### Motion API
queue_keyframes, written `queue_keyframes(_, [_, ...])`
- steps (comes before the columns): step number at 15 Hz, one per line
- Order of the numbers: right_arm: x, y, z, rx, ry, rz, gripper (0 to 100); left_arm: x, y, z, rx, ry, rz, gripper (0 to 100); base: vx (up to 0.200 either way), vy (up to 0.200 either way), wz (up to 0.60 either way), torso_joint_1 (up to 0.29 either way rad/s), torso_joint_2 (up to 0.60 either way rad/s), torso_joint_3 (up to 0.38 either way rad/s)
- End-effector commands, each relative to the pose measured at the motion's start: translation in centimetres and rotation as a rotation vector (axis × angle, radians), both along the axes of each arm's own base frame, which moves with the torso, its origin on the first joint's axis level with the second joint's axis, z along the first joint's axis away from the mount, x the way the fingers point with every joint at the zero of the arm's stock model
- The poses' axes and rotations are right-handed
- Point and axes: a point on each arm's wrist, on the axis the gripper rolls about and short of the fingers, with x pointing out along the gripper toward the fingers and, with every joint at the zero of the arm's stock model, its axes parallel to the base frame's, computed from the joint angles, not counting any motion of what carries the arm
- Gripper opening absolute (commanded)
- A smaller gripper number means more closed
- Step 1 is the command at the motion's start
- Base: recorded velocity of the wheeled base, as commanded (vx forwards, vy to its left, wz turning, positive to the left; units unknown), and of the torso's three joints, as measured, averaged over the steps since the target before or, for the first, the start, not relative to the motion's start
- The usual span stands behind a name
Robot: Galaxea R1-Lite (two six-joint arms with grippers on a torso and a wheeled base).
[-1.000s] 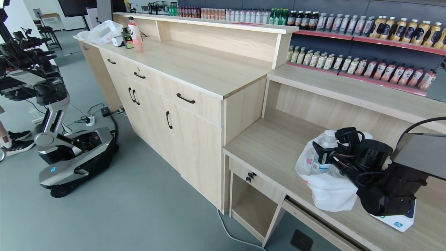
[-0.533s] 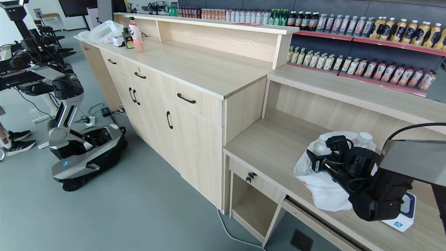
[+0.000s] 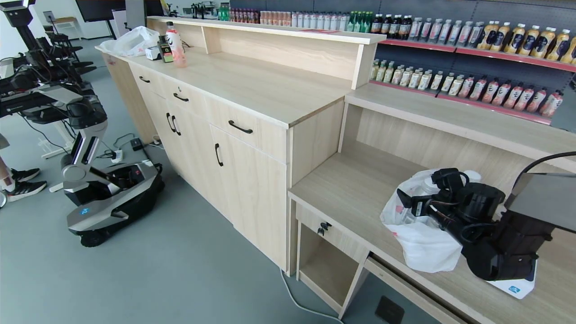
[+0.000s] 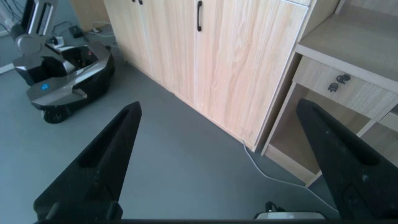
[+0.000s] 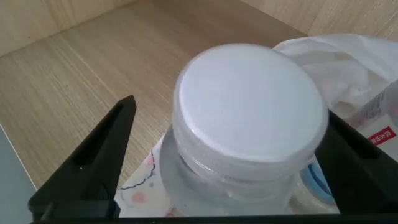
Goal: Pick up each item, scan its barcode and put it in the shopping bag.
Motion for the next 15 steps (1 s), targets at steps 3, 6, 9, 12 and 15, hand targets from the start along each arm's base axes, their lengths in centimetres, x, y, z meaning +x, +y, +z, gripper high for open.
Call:
queue_keyframes(3, [-0.7,0.2,1.8,0.001,-0.034,0.007,100,0.0,0.0,0.0,0.001,-0.001,0.0,100,0.0,0.0,0.0,0.0,0.0,0.0])
queue_keyframes(6, [-2.2,0.8,6.4,-0.007,-0.105,0.023,100,0.0,0.0,0.0,-0.001,-0.001,0.0,100,0.0,0.0,0.0,0.0,0.0,0.0])
queue_keyframes(9, [-8.4,-0.5,12.4,-0.104,-0.092,-0.017,100,0.0,0.0,0.0,-0.001,-0.001,0.0,100,0.0,0.0,0.0,0.0,0.0,0.0])
queue_keyframes(12, [-13.9,-3.6,16.1,-0.192,-0.096,-0.145,100,0.0,0.0,0.0,-0.001,-0.001,0.0,100,0.0,0.0,0.0,0.0,0.0,0.0])
queue_keyframes(15, [-16.0,-9.7,17.7,-0.264,-0.023,-0.41,100,0.0,0.0,0.0,-0.001,-0.001,0.0,100,0.0,0.0,-0.6,-0.002,0.0,0.004])
